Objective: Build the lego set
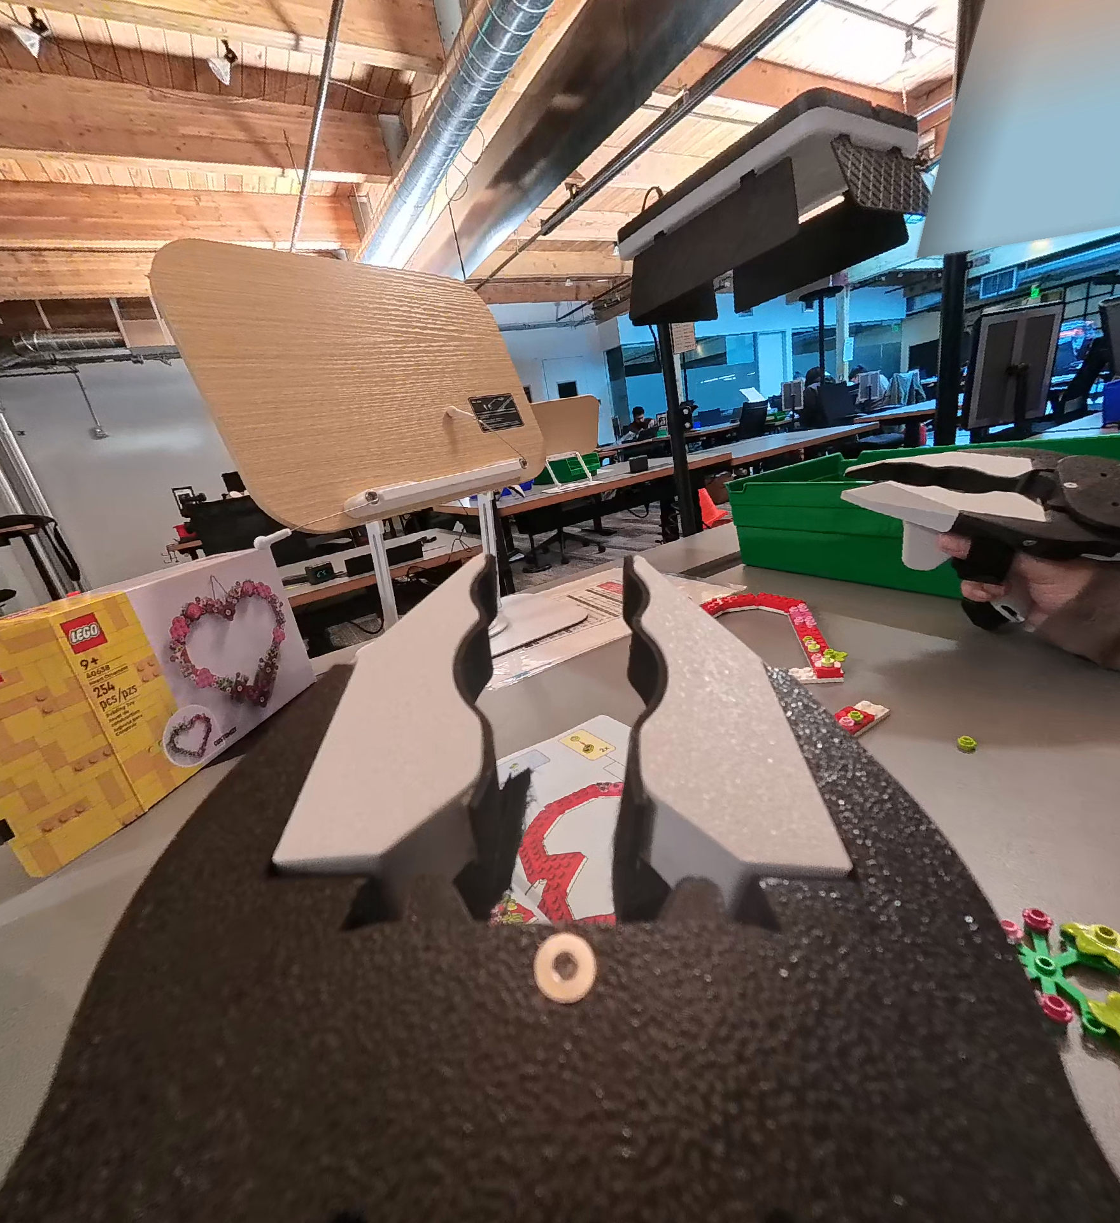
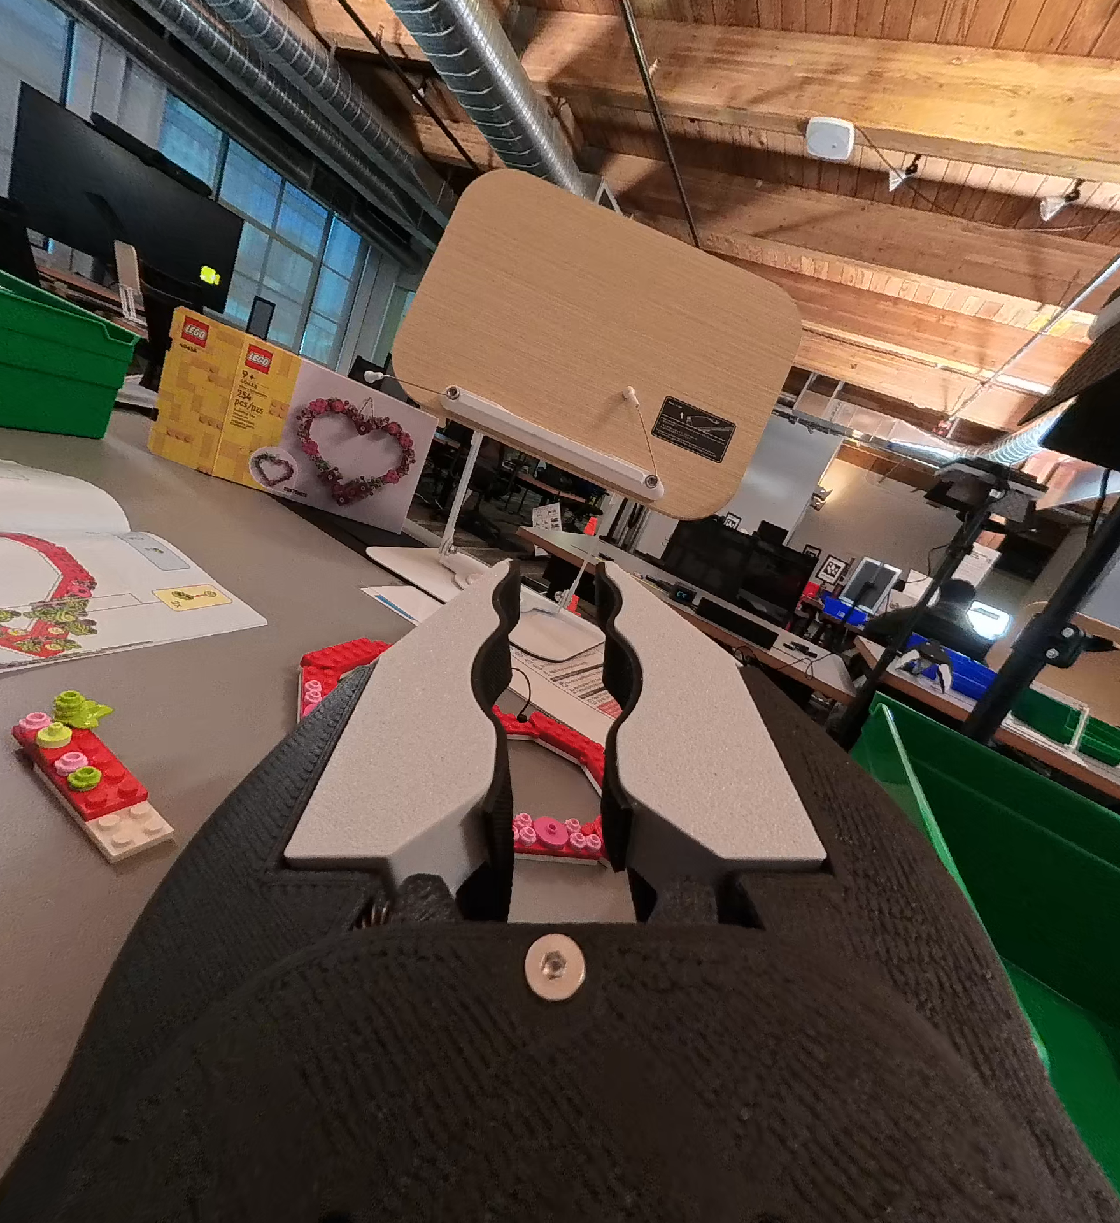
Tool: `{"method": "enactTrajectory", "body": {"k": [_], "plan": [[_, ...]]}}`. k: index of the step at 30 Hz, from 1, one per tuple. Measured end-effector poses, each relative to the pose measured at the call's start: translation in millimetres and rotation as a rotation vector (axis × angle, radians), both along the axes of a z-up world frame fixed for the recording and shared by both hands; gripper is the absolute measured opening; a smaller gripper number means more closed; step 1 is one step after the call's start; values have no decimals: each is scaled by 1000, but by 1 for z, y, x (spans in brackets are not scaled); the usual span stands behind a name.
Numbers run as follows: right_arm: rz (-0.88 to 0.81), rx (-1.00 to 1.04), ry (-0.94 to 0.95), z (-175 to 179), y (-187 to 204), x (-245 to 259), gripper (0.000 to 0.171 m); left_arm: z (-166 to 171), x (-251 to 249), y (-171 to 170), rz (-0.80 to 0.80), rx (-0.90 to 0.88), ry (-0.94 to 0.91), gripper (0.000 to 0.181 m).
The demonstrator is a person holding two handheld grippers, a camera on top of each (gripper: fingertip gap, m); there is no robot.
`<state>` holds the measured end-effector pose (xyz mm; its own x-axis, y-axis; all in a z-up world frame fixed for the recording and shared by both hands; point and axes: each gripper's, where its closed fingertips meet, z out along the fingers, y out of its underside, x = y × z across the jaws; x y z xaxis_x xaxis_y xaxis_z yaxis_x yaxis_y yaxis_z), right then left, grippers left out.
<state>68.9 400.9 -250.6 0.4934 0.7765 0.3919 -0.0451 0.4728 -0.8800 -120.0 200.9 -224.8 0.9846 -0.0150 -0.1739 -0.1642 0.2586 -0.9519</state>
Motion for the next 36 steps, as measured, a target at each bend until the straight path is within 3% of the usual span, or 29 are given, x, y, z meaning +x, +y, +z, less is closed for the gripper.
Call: {"method": "enactTrajectory", "body": {"k": [21,26,32,36], "plan": [[29,4,-8,-1,-3,-2,21,-5,6,3,-29,-31,11,36],[161,36,-80,-8,-27,-12,28,-43,55,25,-259,-315,48,49],[145,63,-100,-10,-31,-9,28,-89,110,52,-513,-696,57,59],[119,43,-90,-9,-27,-5,28,-113,125,75,-566,-838,61,64]]}}
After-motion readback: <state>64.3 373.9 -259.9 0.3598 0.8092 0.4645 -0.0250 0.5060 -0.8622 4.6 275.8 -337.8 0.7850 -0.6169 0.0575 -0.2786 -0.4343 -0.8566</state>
